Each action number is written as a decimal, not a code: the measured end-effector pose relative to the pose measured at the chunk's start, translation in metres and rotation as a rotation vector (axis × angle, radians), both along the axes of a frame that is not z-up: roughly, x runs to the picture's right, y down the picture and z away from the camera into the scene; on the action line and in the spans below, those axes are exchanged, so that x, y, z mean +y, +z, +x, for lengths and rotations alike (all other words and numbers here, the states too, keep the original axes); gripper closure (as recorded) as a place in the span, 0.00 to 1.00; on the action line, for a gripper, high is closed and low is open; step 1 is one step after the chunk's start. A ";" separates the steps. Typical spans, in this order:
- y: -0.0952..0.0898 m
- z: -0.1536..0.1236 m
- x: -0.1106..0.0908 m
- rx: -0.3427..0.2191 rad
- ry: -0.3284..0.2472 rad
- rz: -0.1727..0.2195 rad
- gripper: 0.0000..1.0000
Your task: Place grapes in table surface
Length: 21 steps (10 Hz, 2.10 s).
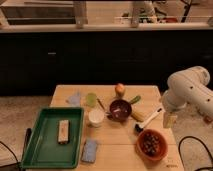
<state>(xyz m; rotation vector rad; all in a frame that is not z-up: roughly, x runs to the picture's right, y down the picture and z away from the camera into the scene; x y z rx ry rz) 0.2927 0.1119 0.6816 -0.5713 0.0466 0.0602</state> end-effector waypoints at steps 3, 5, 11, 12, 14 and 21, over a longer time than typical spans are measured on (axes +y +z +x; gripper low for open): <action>-0.001 0.000 0.000 0.001 -0.001 0.000 0.20; -0.003 0.003 0.018 -0.012 -0.022 -0.015 0.20; -0.010 0.007 0.056 -0.037 -0.071 -0.041 0.20; -0.013 0.007 0.063 -0.043 -0.075 -0.044 0.20; -0.016 0.010 0.078 -0.051 -0.097 -0.052 0.20; -0.015 0.000 0.122 -0.099 -0.163 -0.064 0.20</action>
